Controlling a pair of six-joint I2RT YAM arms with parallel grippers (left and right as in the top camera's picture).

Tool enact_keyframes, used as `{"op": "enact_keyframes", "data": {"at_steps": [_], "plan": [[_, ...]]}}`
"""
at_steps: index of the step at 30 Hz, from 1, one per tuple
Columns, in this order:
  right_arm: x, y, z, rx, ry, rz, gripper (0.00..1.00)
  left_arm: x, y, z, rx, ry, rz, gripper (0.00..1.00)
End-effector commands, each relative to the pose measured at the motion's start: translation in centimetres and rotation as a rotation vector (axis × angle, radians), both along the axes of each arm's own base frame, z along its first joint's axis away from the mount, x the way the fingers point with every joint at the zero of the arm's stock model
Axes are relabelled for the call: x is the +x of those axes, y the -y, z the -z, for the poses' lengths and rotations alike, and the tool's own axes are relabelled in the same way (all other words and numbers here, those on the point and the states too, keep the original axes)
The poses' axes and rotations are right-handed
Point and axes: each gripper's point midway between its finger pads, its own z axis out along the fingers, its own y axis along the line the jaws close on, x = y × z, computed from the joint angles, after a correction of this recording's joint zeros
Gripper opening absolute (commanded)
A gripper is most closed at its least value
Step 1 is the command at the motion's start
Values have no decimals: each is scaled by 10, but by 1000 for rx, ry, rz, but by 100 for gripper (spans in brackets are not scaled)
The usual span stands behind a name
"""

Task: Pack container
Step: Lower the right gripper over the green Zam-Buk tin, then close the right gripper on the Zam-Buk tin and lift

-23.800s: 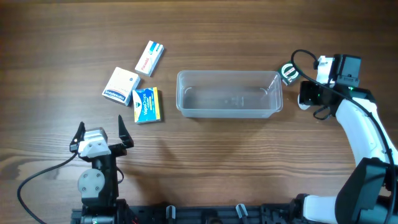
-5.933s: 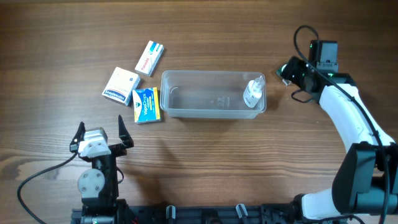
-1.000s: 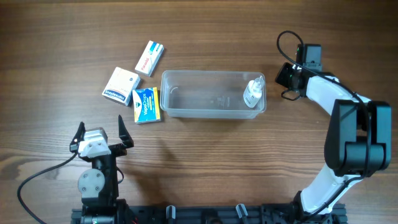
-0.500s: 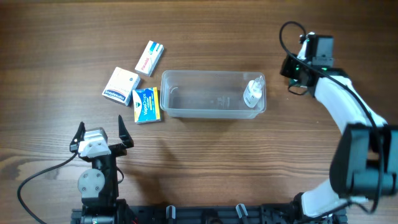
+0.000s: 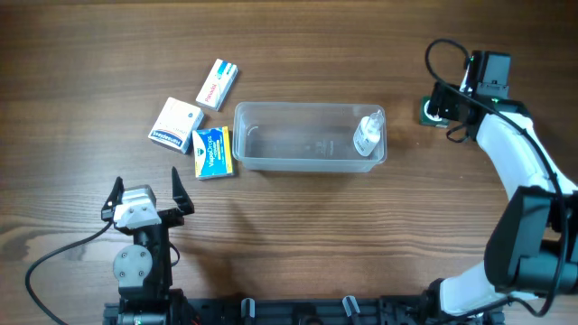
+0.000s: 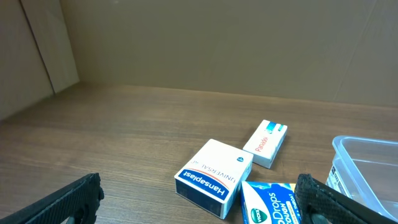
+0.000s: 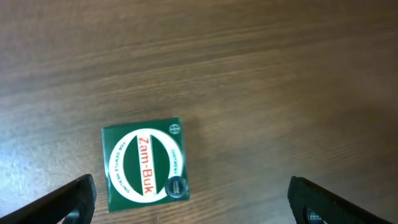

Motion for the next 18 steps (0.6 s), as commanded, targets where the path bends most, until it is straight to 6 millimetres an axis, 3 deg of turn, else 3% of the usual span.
{"op": "enact_keyframes", "data": {"at_steps": [1,4,9,18], "plan": [[7,-24,13,35,-26,-216,100,0,0,0,15,4,0,100],[11,-35,16,43,-21,-319,100,0,0,0,15,4,1,100],[10,-25,29,-1,-60,-296,100,0,0,0,15,4,1,100],[9,-29,79,51,-134,-280,100,0,0,0,15,4,1,100]]}}
